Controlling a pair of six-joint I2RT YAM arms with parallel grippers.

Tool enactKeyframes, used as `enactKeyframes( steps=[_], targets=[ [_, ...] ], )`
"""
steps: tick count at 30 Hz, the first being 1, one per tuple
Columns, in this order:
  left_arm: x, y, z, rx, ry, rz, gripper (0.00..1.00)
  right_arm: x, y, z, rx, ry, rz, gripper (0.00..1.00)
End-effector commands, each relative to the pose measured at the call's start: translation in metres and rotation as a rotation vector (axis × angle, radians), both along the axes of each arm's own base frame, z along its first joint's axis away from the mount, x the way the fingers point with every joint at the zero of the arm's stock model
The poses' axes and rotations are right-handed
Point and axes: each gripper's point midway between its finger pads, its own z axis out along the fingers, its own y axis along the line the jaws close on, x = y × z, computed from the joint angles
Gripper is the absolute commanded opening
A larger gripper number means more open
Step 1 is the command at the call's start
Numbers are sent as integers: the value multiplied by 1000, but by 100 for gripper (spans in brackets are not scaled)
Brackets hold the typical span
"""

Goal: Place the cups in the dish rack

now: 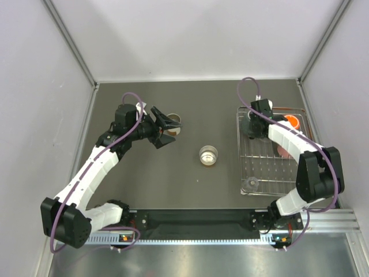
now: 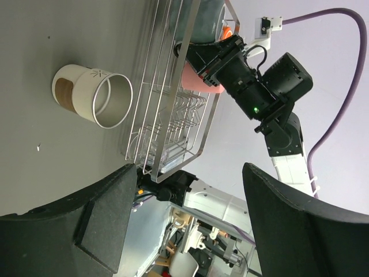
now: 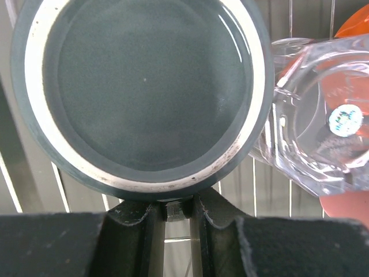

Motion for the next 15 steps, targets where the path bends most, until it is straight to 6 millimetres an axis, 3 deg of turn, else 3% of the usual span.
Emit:
enactKeyframes(
  steps=[1,10,15],
  targets=[
    [-2,2,16,-12,-60,-10,79,23,-3,16,-20,-106,-24,0],
    [-3,2,14,-13,-54,-11,79,23,1,6,-20,-84,-16,0],
    [-3,3,16,-14,-58,-9,79,23,3,4,-13,-74,-9,16]
  ],
)
